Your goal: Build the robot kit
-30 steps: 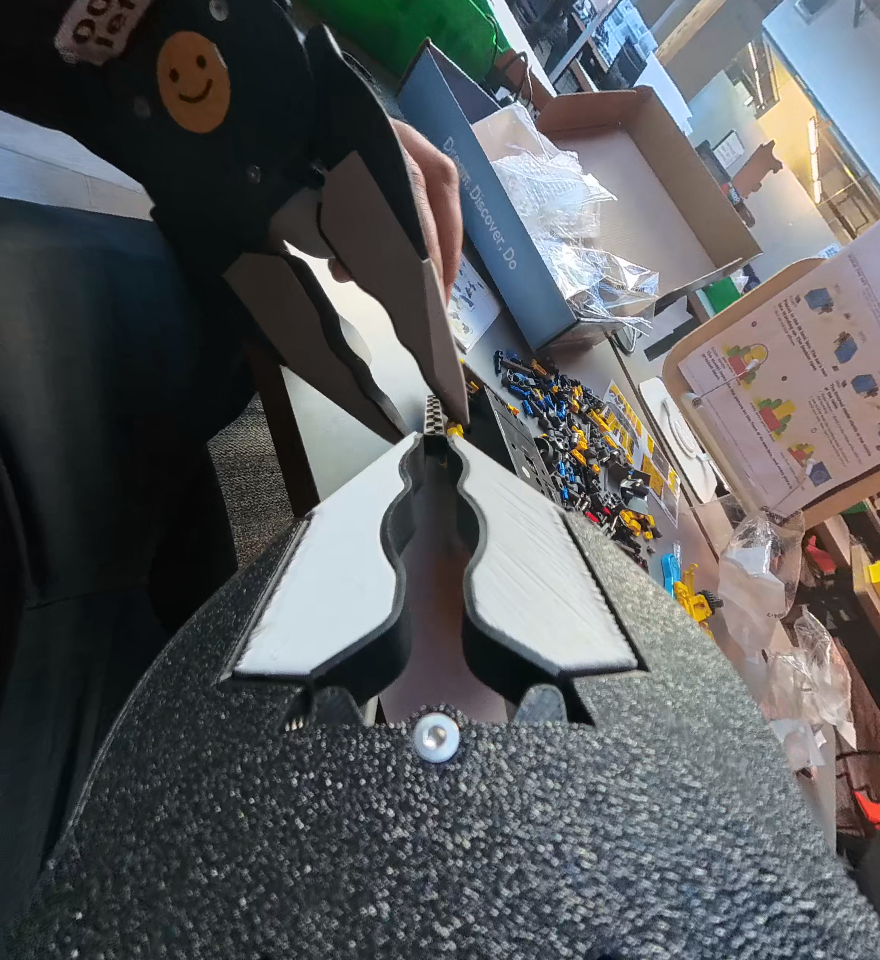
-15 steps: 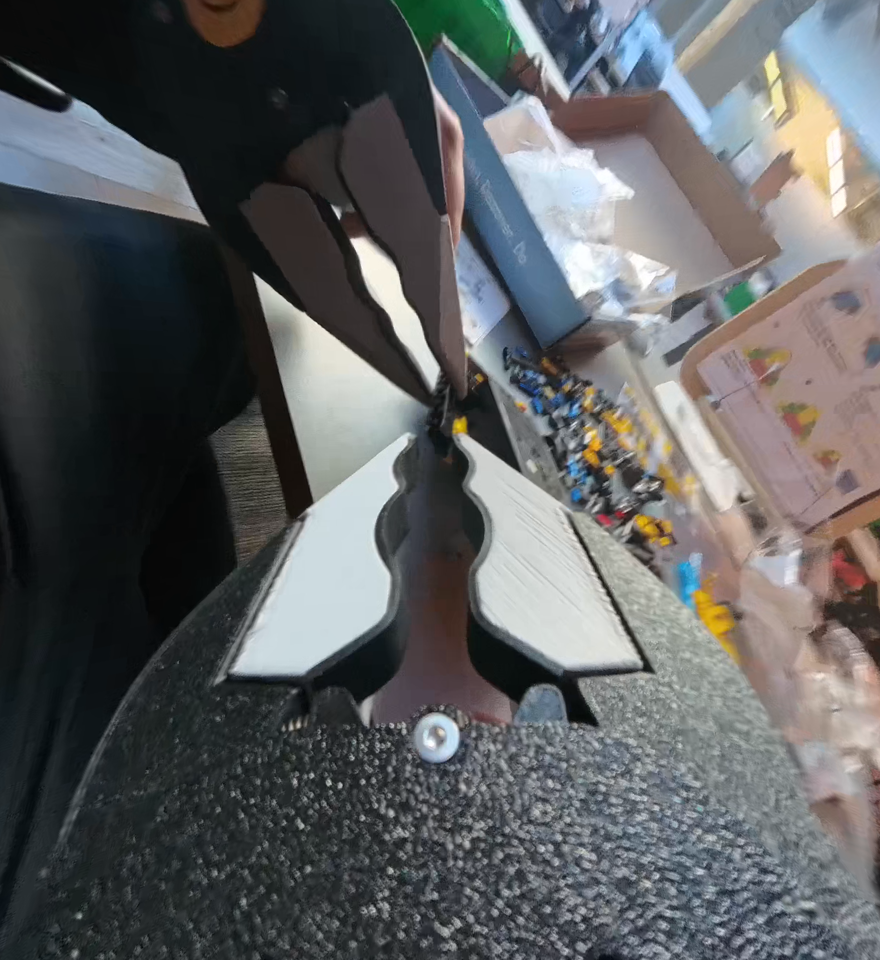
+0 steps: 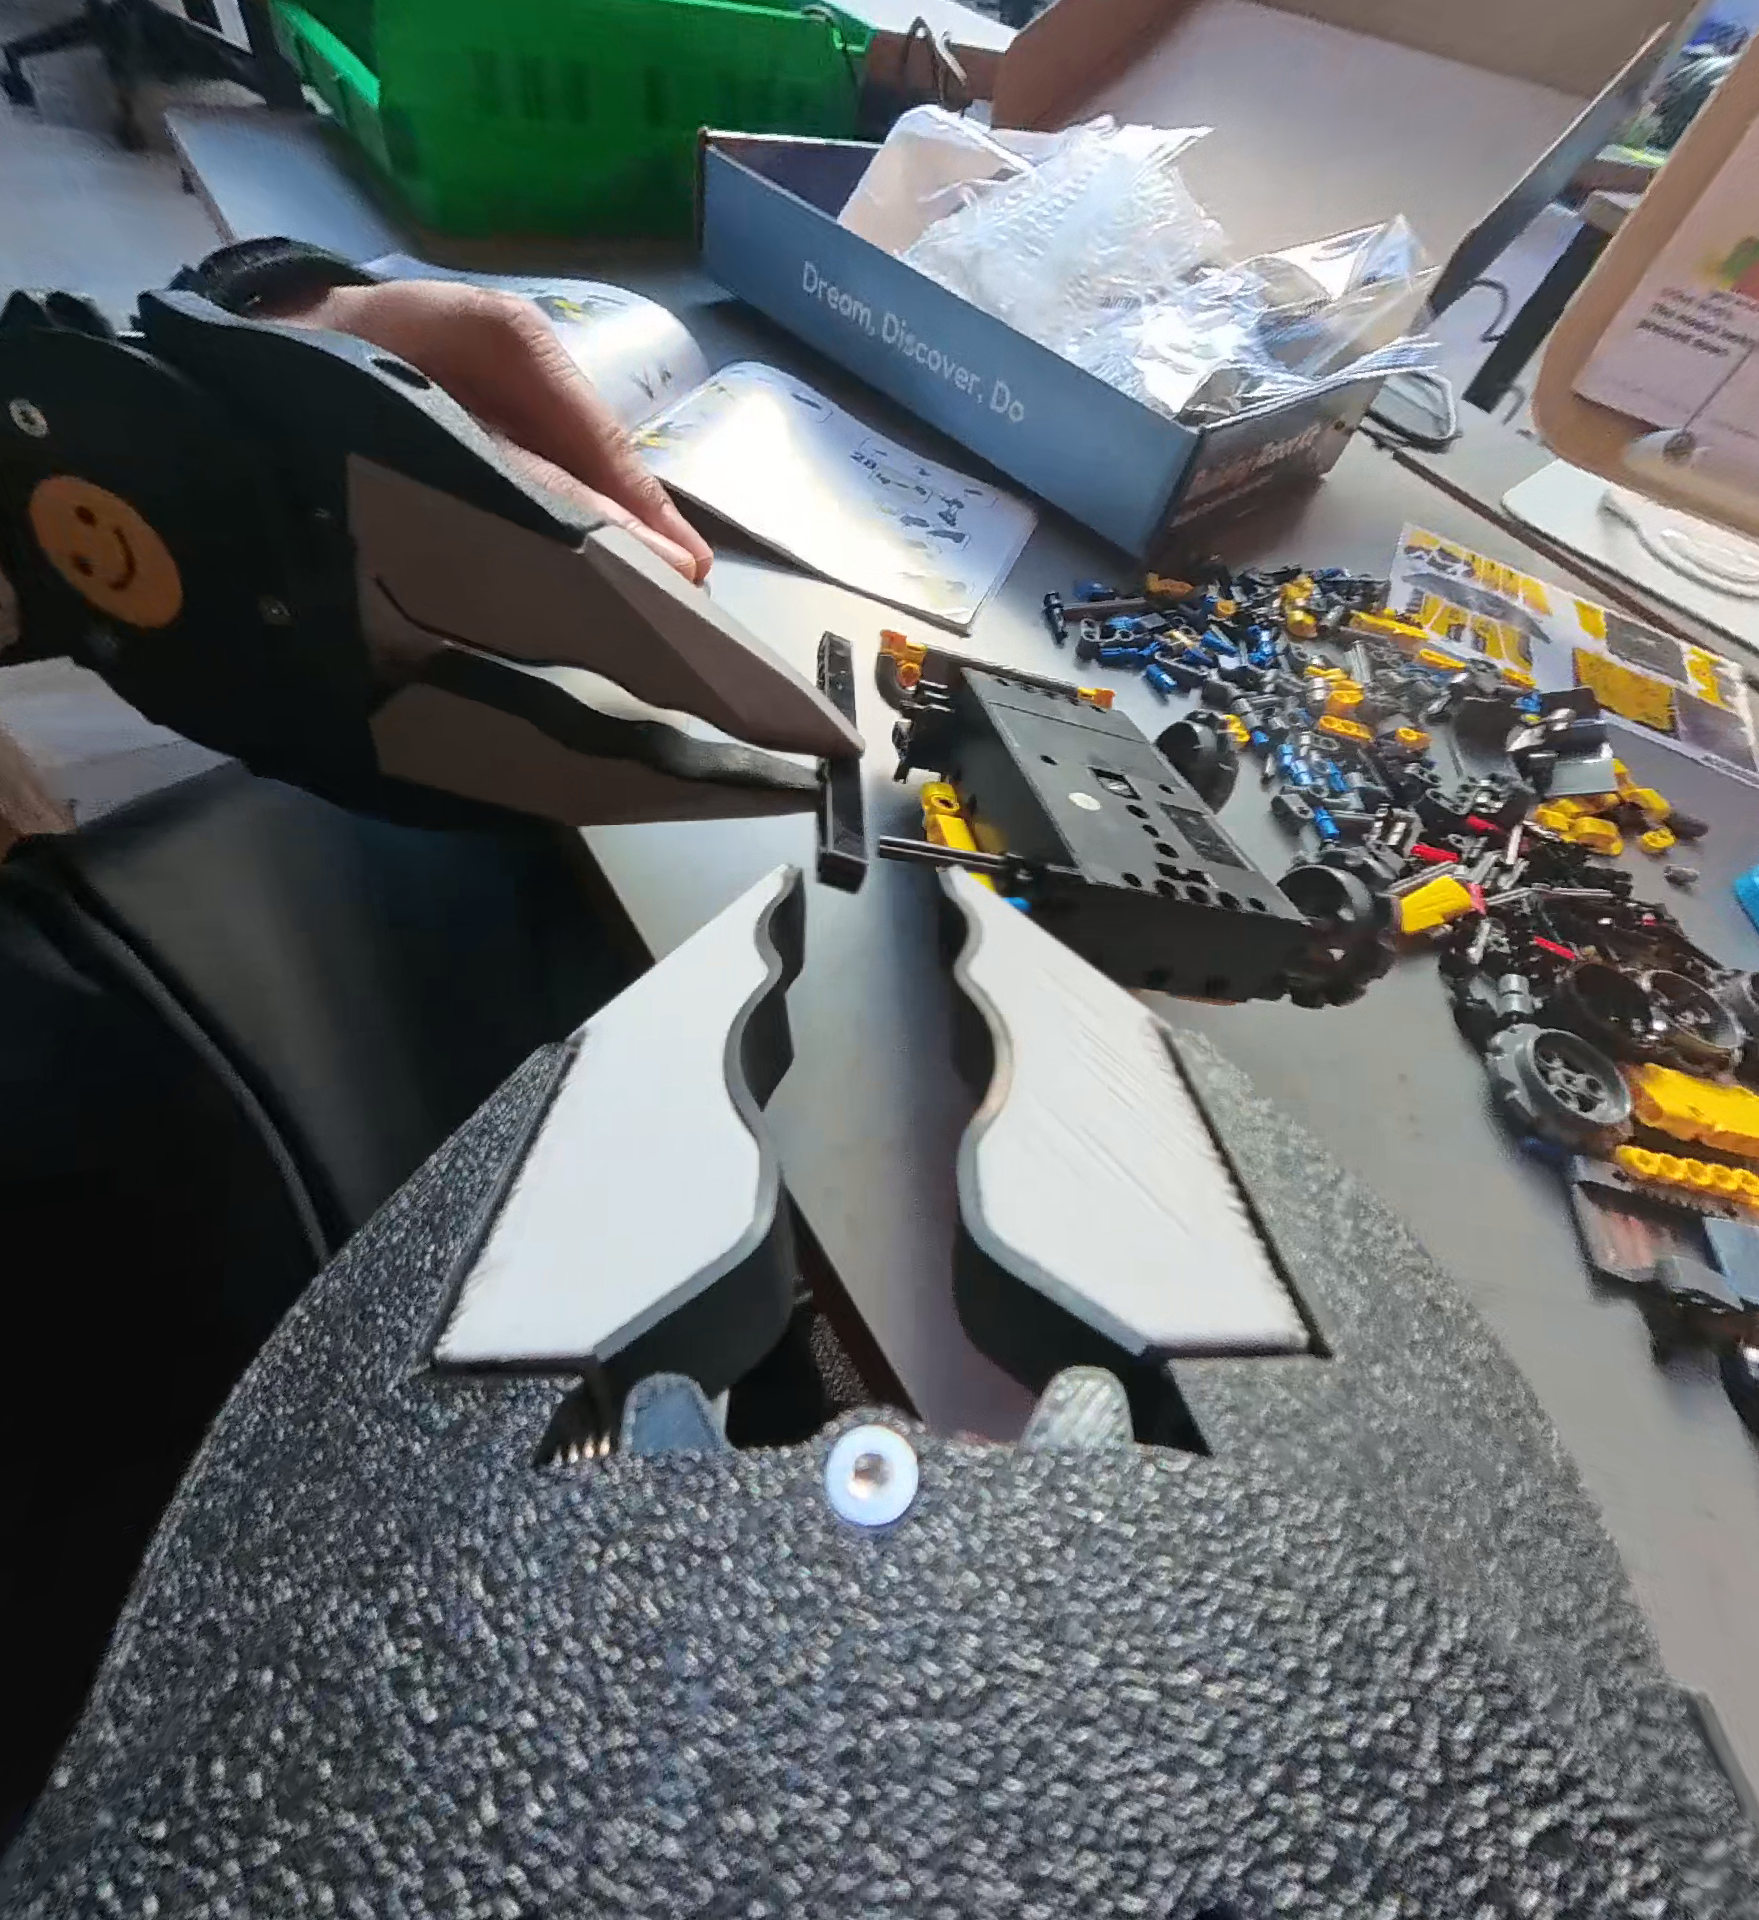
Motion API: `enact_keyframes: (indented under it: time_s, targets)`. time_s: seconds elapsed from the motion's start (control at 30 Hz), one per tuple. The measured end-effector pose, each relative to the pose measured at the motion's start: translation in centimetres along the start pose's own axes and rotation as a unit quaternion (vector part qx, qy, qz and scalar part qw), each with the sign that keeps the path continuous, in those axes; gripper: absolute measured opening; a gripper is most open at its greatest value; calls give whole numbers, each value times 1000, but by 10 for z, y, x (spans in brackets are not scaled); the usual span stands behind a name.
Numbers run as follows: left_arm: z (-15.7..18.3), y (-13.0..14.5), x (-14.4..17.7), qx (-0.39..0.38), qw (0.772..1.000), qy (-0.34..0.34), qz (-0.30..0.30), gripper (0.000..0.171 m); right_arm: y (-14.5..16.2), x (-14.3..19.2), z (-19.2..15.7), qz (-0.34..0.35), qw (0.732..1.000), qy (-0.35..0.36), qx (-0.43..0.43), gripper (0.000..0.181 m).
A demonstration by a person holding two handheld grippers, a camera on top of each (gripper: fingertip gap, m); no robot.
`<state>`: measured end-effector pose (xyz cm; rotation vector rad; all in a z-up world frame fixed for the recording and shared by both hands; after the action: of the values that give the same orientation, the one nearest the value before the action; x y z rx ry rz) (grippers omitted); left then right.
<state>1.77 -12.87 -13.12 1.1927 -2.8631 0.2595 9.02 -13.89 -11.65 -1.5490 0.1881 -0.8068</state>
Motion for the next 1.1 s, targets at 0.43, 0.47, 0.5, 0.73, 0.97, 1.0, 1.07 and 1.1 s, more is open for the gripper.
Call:
enact_keyframes:
  time_s: [0.43,0.47,0.5,0.73,0.97,1.0,1.07,1.1]
  targets:
    - [3,-3,-5,-15,1000,-11,-1,4,7,-5,7,-1,995,-22,-100,10]
    - [3,-2,-5,-15,1000,-12,-1,4,7,-5,8,-1,994,-19,-105,11]
    - [2,-1,-4,-12,1000,-13,1,4,7,-5,9,-1,994,-18,-106,11]
    - [-1,3,-5,-19,1000,-19,13,3,3,-4,7,-7,996,-4,-88,11]
    - [-1,3,-7,-27,999,-21,26,3,-9,5,21,12,995,26,-97,64]
    - [0,2,-8,-28,999,-19,27,3,-7,3,25,1,995,32,-97,72]
    - [2,1,-9,-28,999,-17,24,4,-5,0,31,-10,994,38,-101,82]
    - [2,1,-10,-27,999,-17,22,3,-5,-1,33,-11,994,35,-107,85]
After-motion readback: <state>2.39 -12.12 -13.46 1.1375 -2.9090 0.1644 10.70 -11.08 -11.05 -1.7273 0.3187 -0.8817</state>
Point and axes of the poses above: each gripper's, where its closed fingertips meet, x back along the fingers, y out of its underside, z = x × y across the jaws, the point moved 4 cm from there along x, back along the fingers, and after that the axes turned 6 degrees about -x, right-handed, at the moved point
